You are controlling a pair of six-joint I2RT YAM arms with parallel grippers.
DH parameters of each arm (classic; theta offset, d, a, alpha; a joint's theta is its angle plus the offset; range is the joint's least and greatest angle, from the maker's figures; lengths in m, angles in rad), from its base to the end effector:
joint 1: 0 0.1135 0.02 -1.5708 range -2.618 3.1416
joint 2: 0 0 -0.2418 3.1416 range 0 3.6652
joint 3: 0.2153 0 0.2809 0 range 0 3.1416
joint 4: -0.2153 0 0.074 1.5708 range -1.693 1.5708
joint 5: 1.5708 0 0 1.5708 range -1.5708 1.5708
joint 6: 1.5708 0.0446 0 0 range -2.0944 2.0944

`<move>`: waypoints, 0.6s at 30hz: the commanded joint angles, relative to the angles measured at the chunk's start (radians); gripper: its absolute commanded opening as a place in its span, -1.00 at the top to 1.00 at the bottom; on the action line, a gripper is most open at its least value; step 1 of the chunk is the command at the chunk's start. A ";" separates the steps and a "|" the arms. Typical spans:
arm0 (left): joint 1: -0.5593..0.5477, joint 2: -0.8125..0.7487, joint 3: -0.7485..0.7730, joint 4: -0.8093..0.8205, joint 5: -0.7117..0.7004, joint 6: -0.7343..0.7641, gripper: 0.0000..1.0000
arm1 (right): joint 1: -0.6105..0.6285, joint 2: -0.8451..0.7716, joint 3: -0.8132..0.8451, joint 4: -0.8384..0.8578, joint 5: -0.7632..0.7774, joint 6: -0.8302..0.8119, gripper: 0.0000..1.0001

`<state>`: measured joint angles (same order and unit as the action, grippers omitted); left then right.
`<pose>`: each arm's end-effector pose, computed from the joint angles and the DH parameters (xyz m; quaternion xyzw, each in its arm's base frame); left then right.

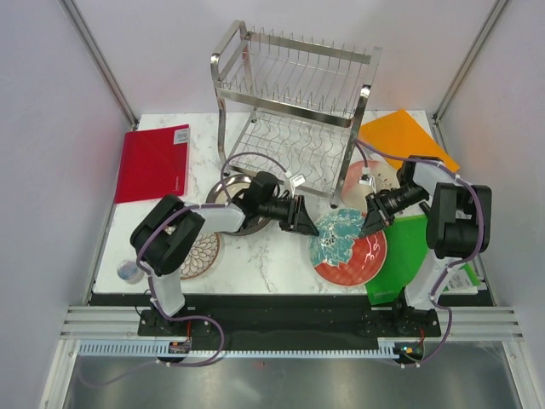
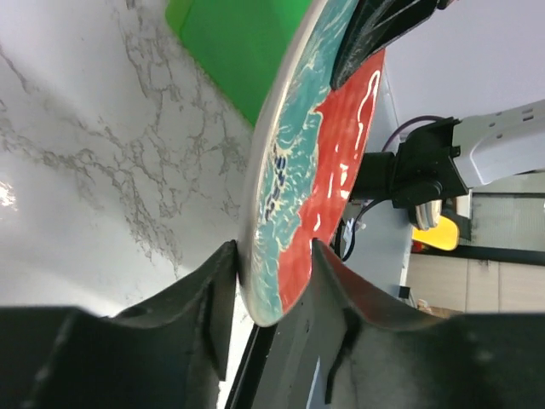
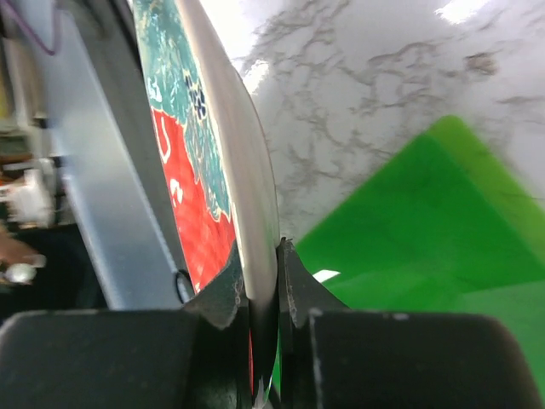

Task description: Load the plates into the dish rack

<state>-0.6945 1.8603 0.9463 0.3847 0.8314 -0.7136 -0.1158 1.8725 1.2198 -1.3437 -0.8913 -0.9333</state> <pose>0.2816 -0.2774 0.1120 0.1933 0.7954 -0.5616 0.1202 0.3062 -0.0007 0.1325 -0.2670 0.8455 0.4601 0.0461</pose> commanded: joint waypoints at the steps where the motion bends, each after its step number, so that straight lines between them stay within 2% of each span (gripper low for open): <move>1: 0.003 -0.154 0.074 -0.101 0.005 0.162 -0.10 | -0.024 -0.119 0.075 -0.117 0.021 -0.016 1.00; 3: 0.027 -0.217 0.071 -0.180 -0.018 0.210 -0.21 | -0.034 -0.165 0.122 -0.118 0.051 0.005 1.00; 4: 0.038 -0.240 0.069 -0.211 -0.032 0.261 -0.32 | -0.038 -0.180 0.139 -0.117 0.066 0.011 1.00; 9: 0.151 -0.413 0.072 -0.445 -0.029 0.452 -0.37 | -0.039 -0.295 0.230 -0.120 0.132 0.048 1.00; 10: 0.167 -0.485 0.078 -0.483 -0.040 0.535 -0.37 | -0.039 -0.312 0.244 -0.120 0.143 0.057 1.00; 12: 0.199 -0.554 0.094 -0.536 -0.109 0.644 -0.37 | -0.039 -0.364 0.270 -0.120 0.191 0.086 1.00; 15: 0.231 -0.654 0.111 -0.543 -0.265 0.710 -0.36 | -0.041 -0.413 0.282 -0.118 0.305 0.143 1.00; 16: 0.240 -0.668 0.117 -0.540 -0.355 0.712 -0.32 | -0.041 -0.424 0.282 -0.117 0.334 0.163 1.00; 18: 0.256 -0.694 0.134 -0.535 -0.402 0.758 -0.23 | -0.057 -0.456 0.290 -0.117 0.376 0.195 1.00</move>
<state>-0.4633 1.2144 1.0275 -0.1040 0.6250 -0.1368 -0.1555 1.4979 1.4544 -1.2991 -0.5755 -0.8433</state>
